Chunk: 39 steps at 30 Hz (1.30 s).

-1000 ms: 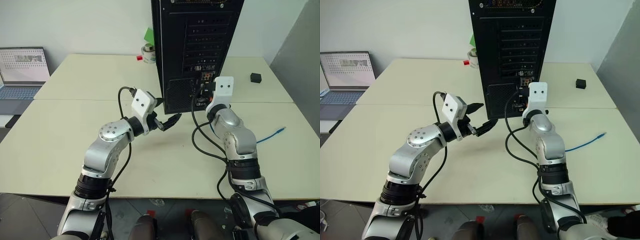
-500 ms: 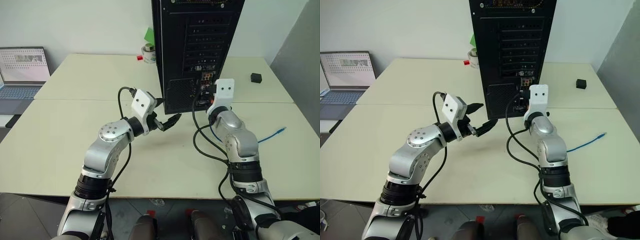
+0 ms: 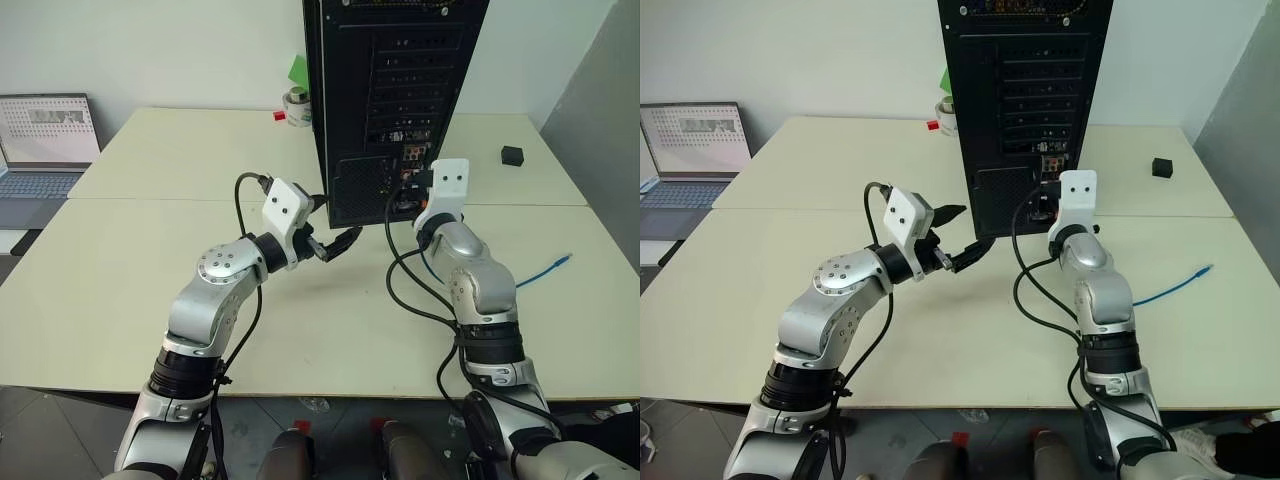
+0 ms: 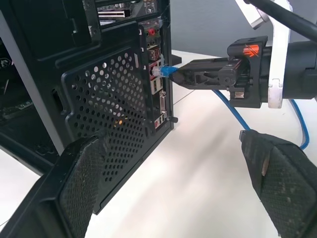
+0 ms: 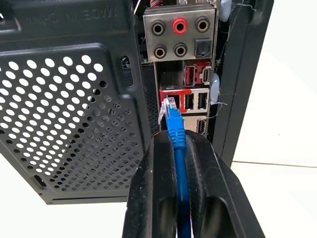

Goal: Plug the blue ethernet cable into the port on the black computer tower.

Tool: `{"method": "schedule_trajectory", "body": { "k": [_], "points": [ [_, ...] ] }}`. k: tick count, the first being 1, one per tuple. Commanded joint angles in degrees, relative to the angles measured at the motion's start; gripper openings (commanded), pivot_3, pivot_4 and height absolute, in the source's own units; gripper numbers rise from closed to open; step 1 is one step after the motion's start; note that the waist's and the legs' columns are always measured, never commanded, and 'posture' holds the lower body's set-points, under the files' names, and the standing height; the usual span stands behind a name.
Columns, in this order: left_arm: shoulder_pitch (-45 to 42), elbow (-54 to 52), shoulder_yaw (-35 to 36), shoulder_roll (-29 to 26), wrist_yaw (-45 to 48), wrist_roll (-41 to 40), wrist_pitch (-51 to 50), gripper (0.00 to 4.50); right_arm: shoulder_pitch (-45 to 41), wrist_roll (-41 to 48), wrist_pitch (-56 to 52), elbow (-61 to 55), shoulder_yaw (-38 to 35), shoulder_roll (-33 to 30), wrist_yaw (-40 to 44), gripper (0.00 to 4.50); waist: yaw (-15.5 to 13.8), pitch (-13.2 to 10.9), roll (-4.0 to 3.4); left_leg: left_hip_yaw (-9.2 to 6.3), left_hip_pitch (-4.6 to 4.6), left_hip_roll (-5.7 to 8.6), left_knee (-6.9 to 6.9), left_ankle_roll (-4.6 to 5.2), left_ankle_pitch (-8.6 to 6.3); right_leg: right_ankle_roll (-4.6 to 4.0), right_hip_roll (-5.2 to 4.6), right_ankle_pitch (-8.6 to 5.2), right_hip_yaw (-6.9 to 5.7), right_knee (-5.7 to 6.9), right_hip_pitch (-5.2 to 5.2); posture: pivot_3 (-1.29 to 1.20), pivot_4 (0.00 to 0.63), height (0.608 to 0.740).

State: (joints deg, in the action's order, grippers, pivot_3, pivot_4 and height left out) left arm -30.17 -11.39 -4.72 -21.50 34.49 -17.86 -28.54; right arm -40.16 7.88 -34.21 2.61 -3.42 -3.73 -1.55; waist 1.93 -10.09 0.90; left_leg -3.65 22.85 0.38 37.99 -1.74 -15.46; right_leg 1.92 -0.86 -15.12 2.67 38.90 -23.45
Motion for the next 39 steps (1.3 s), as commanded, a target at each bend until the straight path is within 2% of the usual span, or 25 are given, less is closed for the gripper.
{"method": "schedule_trajectory", "body": {
  "k": [1,39],
  "points": [
    [0.1,-2.7,0.1,-0.1,0.2,-0.1,0.9,4.46,-1.8,-0.2,2.1,0.0,-1.1,0.0,-0.3,0.00,0.0,0.0,0.00,0.00,0.00,0.00,0.00,0.00,0.00,0.00,0.00,0.00,0.00,0.00,0.00,0.00,0.150,0.740],
    [0.0,-2.7,0.0,-0.1,0.3,0.2,1.0,4.46,-3.1,-0.3,2.0,-0.2,1.0,1.8,0.9,0.00,0.7,0.0,-0.02,0.01,0.00,-0.03,-0.03,0.00,0.00,0.00,0.02,0.00,0.01,0.01,-0.03,0.00,0.150,0.740]
  ]
}}
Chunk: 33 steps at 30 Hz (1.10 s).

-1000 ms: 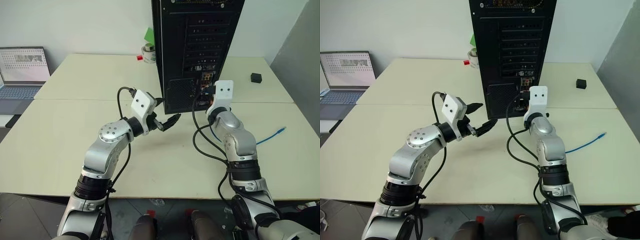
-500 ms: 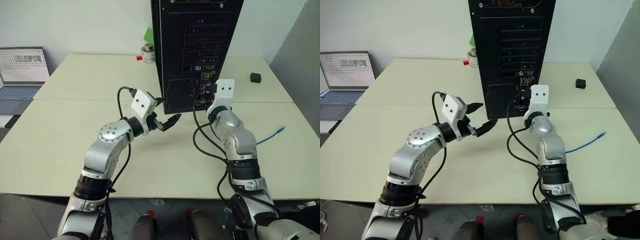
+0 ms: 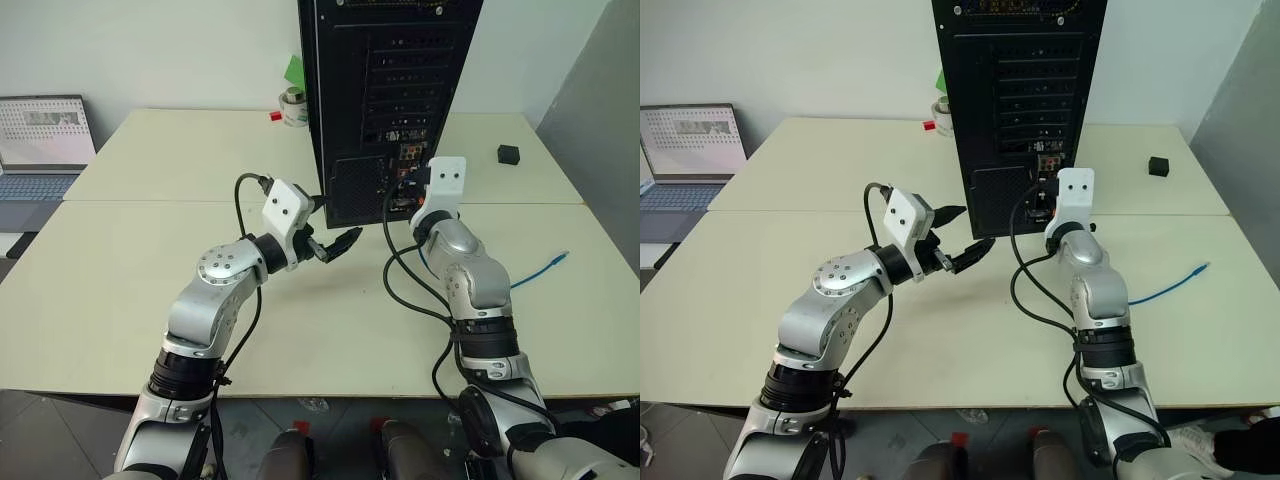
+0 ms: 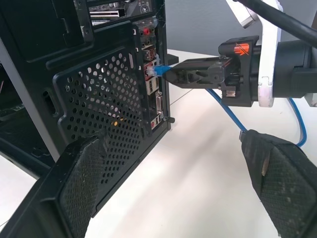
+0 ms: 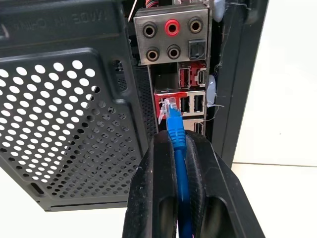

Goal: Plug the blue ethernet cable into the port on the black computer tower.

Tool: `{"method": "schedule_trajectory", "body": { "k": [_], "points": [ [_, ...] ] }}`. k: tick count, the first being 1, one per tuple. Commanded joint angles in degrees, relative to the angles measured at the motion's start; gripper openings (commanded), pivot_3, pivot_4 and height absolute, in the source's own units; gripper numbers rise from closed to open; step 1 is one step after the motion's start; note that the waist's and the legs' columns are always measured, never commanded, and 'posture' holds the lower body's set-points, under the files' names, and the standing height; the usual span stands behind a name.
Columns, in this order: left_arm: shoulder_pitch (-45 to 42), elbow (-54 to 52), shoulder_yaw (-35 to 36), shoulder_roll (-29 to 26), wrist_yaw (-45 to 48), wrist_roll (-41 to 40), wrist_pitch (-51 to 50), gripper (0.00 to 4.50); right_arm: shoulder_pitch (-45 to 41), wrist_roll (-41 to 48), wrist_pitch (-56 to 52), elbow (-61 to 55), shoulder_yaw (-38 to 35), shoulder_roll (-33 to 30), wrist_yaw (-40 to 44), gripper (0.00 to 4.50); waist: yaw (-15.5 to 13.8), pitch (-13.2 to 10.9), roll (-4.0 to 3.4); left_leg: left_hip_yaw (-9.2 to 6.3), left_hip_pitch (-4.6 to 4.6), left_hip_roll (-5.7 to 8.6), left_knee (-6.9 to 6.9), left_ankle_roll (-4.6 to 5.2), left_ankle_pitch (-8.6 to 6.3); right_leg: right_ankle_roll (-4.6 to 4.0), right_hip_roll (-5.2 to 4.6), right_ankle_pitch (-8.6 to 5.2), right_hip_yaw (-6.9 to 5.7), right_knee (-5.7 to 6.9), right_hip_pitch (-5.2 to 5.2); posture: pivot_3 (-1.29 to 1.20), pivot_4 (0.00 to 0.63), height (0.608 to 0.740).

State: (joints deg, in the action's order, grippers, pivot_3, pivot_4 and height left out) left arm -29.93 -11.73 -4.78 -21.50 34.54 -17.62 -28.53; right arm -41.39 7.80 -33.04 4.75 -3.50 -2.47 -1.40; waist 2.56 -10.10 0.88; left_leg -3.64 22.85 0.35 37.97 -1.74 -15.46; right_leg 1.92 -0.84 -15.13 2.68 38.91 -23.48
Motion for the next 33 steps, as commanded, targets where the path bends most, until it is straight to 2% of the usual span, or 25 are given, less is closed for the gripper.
{"method": "schedule_trajectory", "body": {
  "k": [1,15,26,33],
  "points": [
    [-0.2,-2.4,0.0,-0.1,0.3,0.0,0.9,4.46,-1.8,-0.2,0.8,-2.3,1.2,0.6,0.7,0.00,0.2,0.0,0.00,0.00,0.00,0.00,0.00,0.00,0.00,0.00,0.00,0.00,0.00,0.00,0.00,0.00,0.150,0.740],
    [-0.1,-2.5,0.0,-0.1,0.2,0.1,1.0,4.46,-1.7,-1.0,1.1,-2.2,1.0,1.1,-0.2,0.00,0.3,0.0,0.00,-0.01,0.01,0.01,-0.02,0.00,0.00,0.00,0.00,0.00,-0.01,-0.01,0.00,0.00,0.150,0.740],
    [0.1,-2.4,-0.1,-0.1,0.2,0.2,1.2,4.46,1.3,0.0,-3.8,-8.7,0.1,-0.4,1.1,0.00,0.2,0.0,0.00,-0.03,0.02,0.02,-0.01,0.00,0.00,0.00,-0.02,0.00,-0.01,-0.02,0.00,0.00,0.150,0.740],
    [-0.3,-1.9,-0.2,-0.1,0.4,0.2,1.5,4.46,0.9,-0.4,-2.7,-6.9,0.0,0.0,0.6,0.00,0.2,0.0,0.00,-0.02,0.02,0.02,-0.02,0.00,0.00,0.00,-0.01,0.00,-0.01,-0.02,0.00,0.00,0.150,0.740]
  ]
}}
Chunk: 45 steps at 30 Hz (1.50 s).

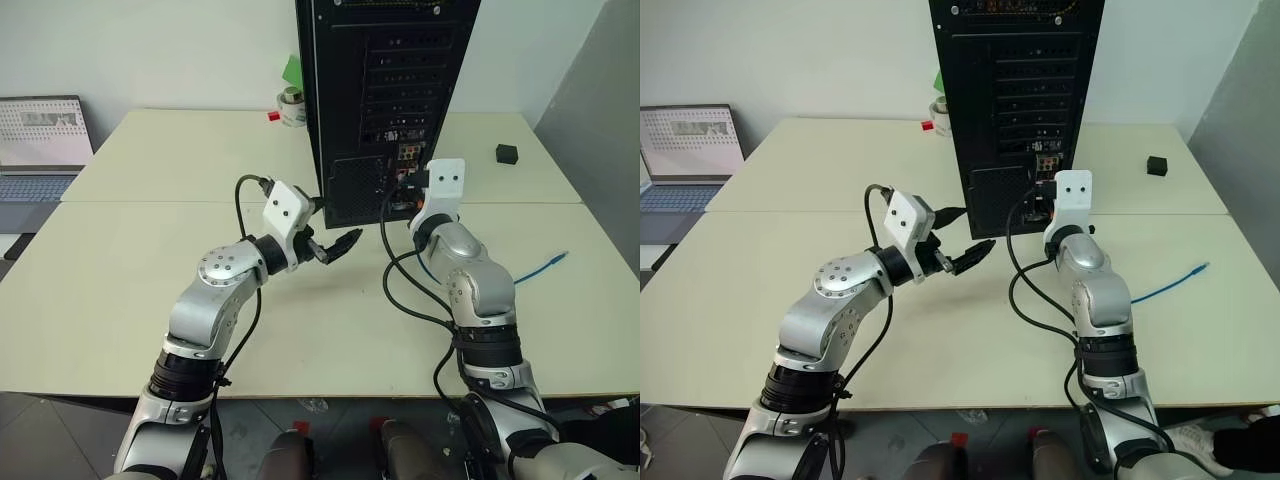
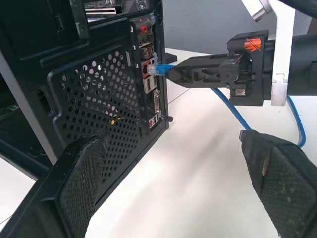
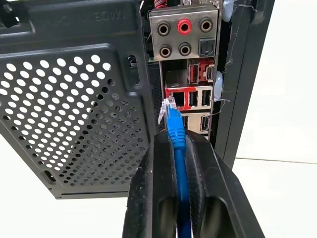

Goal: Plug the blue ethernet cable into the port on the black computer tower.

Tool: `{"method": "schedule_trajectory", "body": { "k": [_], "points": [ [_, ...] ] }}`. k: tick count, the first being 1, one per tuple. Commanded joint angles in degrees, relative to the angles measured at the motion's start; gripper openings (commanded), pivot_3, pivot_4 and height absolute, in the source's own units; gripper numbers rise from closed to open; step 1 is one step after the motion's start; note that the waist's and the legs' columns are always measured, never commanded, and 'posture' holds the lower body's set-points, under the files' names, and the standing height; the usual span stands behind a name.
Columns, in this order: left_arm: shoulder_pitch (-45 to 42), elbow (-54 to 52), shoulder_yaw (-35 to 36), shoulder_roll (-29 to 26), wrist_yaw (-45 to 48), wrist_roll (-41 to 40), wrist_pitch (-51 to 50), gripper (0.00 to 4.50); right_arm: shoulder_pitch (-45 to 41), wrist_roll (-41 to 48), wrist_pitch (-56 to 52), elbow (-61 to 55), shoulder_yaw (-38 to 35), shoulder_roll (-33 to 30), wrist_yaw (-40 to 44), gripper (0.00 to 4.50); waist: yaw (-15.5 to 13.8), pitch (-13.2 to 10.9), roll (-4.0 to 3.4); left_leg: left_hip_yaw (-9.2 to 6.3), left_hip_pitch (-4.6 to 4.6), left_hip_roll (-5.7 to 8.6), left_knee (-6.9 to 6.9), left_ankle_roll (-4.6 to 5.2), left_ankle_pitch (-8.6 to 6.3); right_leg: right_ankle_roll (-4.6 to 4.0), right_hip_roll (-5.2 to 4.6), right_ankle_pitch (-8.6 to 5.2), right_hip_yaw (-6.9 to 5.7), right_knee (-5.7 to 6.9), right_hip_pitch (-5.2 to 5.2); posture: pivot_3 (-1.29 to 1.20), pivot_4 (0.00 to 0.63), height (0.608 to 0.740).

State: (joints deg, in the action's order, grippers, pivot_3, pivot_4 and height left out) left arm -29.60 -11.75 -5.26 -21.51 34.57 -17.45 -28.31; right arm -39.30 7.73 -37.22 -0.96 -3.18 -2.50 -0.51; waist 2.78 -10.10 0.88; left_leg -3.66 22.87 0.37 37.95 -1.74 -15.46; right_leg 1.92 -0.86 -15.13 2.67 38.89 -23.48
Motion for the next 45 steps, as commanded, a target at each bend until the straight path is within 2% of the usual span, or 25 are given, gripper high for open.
{"method": "schedule_trajectory", "body": {
  "k": [1,19,45],
  "points": [
    [-0.6,-1.9,0.3,-0.1,0.4,0.1,1.3,4.46,-1.4,-0.3,1.8,-0.8,-0.4,0.1,-0.4,0.00,0.0,0.0,0.00,0.00,0.00,0.00,0.00,0.00,0.00,0.00,0.00,0.00,0.00,0.00,0.00,0.00,0.150,0.740],
    [-0.3,-2.4,0.4,-0.2,0.0,0.1,1.0,4.46,-3.8,-0.4,4.6,3.6,-1.1,-0.5,-1.1,0.00,0.0,0.0,0.00,0.00,0.00,0.00,0.00,0.00,0.00,0.00,0.00,0.00,0.00,0.00,0.00,0.00,0.150,0.740],
    [-0.4,-2.4,0.4,-0.2,0.0,0.1,1.0,4.46,-2.7,-0.2,4.0,3.1,-1.3,0.4,-3.1,0.00,0.0,0.0,0.00,0.00,0.00,0.00,0.00,0.00,0.00,0.00,0.00,0.00,0.01,0.00,0.00,0.00,0.150,0.740]
  ]
}}
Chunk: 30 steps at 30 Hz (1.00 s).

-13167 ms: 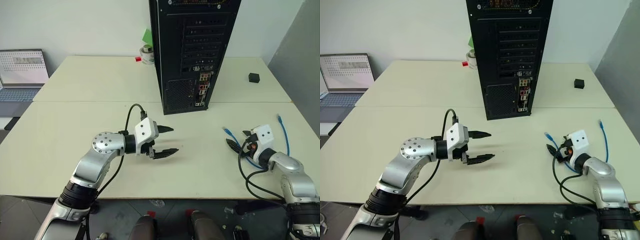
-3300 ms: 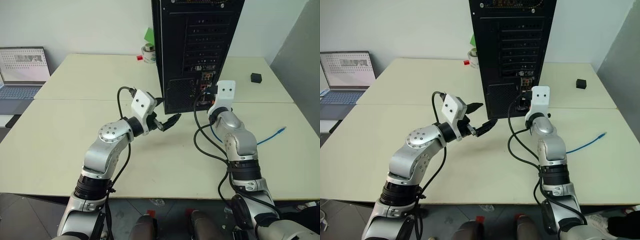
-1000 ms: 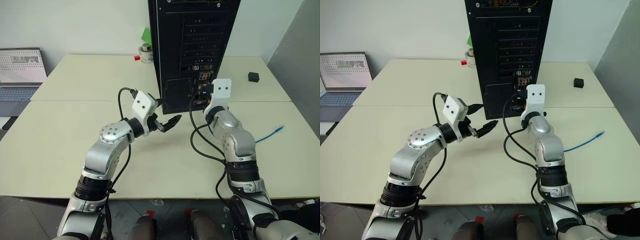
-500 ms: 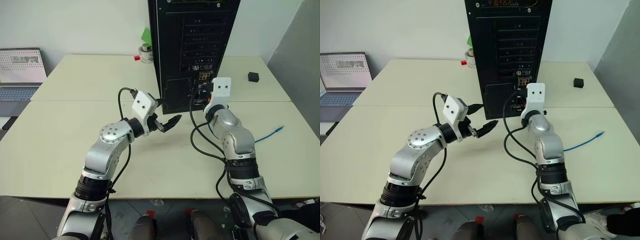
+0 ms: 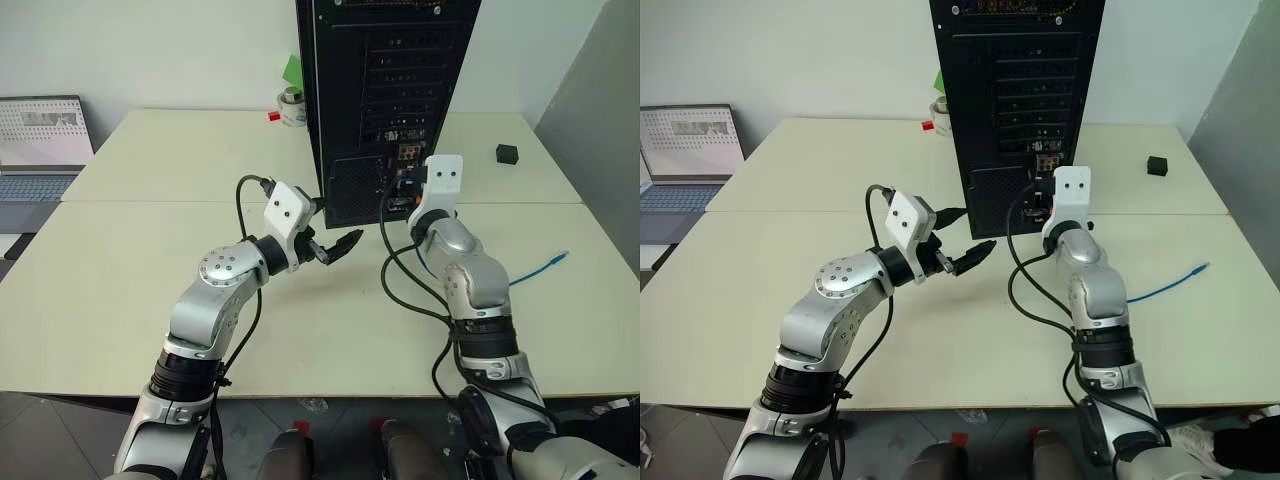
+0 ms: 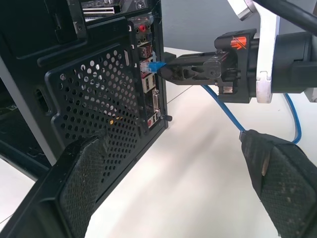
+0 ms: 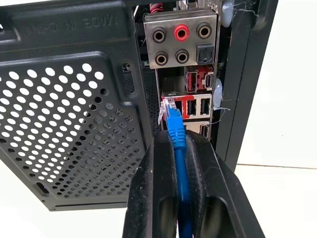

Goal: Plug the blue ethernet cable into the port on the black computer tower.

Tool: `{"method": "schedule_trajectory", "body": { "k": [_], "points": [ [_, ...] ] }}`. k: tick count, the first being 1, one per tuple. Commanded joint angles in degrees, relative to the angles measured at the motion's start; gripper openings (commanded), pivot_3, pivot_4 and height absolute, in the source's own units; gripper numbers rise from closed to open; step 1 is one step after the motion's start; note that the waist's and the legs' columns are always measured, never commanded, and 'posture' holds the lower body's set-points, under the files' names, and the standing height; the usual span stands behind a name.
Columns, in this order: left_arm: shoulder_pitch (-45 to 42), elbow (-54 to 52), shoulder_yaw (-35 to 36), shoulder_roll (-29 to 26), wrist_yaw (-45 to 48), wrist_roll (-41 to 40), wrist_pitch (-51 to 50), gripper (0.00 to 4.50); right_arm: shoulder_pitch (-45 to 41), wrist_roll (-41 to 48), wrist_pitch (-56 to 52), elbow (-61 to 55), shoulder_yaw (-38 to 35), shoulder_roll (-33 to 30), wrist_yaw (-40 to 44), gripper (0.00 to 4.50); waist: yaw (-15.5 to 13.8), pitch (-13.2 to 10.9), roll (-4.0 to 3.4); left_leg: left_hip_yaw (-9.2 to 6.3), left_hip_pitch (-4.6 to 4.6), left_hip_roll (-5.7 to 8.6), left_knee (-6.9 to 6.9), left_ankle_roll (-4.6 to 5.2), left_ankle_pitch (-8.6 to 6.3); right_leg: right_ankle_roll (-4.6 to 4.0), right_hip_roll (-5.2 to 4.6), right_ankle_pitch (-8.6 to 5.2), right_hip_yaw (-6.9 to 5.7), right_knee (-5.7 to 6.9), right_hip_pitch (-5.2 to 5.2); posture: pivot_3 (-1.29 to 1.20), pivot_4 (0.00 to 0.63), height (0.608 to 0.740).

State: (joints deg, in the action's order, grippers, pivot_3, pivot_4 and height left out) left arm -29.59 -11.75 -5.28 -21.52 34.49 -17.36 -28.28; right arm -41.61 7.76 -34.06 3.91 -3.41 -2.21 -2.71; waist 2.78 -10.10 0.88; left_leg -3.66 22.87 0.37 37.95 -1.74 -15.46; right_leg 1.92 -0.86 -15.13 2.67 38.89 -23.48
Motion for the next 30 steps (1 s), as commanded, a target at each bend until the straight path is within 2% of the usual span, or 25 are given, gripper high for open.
{"method": "schedule_trajectory", "body": {
  "k": [1,30],
  "points": [
    [-0.4,-2.4,0.4,-0.2,0.1,0.0,0.9,4.46,-0.3,-0.3,0.8,-1.8,-1.1,0.2,-1.1,0.00,0.0,0.0,0.00,0.00,0.00,0.00,0.00,0.00,0.00,0.00,0.00,0.00,0.00,0.00,0.00,0.00,0.150,0.740],
    [-0.1,-2.6,0.5,-0.5,0.2,0.2,1.1,4.46,-0.4,-0.5,1.3,-2.1,-0.2,1.1,-1.5,0.00,0.0,0.0,0.00,0.00,0.00,0.00,0.00,0.00,0.00,0.00,0.00,0.00,-0.01,0.00,0.00,0.00,0.150,0.740]
  ]
}}
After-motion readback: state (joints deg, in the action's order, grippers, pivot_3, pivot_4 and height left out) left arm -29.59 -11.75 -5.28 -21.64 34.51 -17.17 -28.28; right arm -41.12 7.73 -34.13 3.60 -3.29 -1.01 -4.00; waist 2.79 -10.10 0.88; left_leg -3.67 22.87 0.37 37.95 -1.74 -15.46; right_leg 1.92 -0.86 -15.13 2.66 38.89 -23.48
